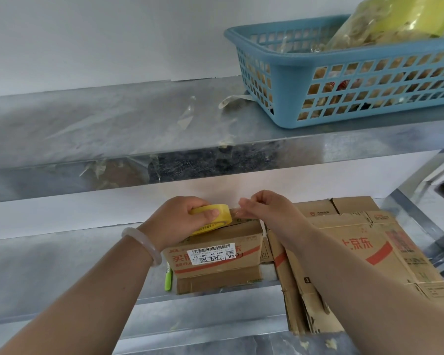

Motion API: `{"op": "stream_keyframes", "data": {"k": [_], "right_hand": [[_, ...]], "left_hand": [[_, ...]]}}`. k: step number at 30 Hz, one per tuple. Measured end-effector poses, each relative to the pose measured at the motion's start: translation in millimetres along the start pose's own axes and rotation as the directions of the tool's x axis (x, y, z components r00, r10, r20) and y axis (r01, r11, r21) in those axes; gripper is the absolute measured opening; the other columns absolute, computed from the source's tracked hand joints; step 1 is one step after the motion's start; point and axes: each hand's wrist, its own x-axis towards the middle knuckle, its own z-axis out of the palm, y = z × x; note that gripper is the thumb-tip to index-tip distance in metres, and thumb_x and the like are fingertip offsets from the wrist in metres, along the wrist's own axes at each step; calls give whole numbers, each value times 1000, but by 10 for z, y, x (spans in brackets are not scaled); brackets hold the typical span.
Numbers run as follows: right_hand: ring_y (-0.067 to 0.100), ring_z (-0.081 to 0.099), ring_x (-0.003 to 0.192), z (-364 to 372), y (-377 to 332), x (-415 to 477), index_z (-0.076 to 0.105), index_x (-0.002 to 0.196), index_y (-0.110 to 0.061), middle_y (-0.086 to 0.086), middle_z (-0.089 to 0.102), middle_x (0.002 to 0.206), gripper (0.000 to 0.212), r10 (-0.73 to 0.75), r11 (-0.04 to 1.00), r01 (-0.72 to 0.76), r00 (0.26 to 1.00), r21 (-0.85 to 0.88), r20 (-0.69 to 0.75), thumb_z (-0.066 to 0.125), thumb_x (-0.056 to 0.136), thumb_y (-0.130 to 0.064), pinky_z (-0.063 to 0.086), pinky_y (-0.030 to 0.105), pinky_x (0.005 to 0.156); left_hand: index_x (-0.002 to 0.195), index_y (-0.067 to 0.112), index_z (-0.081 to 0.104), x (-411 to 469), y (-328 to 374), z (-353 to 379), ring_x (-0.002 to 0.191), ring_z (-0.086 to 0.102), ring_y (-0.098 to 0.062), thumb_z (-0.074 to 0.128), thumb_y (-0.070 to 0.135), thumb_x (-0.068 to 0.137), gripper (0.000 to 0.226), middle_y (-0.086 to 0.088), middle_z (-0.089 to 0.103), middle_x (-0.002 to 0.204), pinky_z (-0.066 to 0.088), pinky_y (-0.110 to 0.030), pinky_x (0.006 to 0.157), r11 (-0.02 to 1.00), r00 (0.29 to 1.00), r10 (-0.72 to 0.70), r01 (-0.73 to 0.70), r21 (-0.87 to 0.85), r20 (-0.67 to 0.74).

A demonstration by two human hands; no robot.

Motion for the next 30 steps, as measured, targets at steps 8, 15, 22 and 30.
{"op": "stream_keyframes", "data": {"k": [8, 15, 22, 30], "right_hand": [[12, 74, 78, -15, 152, 109, 54, 95, -7, 1, 77, 79, 21, 46, 996, -55, 992, -73, -117, 66, 92, -24, 58, 27, 81], [17, 75, 75, -37, 191, 176, 49, 88, -8, 5, 76, 77, 17, 14, 991, -32, 991, -129, -134, 62, 95, -17, 58, 35, 84], [22, 75, 77, -95, 218, 177, 51, 93, -4, 12, 76, 81, 13, 61, 997, -53, 983, 48, -173, 63, 94, -11, 58, 40, 87], [23, 74, 86, -440, 340, 97, 58, 98, -3, 12, 76, 87, 16, 191, 940, -137, 970, 312, -148, 67, 92, -14, 58, 47, 87]], "left_hand": [[87, 29, 66, -108, -175, -38, 71, 65, -4, 47, 61, 74, 39, 5, 69, 81, 43, -11, 58, 990, 994, -52, 64, -128, 96], [80, 28, 65, -41, -191, 25, 67, 59, -4, 57, 57, 82, 30, 6, 64, 70, 43, -22, 63, 982, 996, -16, -1, -190, -90], [76, 29, 67, 72, -158, -26, 70, 61, -5, 63, 60, 78, 31, 9, 66, 71, 41, -21, 58, 999, 979, -17, 9, -38, -204], [80, 34, 62, 200, 13, 24, 72, 59, -3, 59, 61, 81, 27, 12, 63, 76, 39, -22, 60, 985, 997, 13, -1, 171, -72]]}}
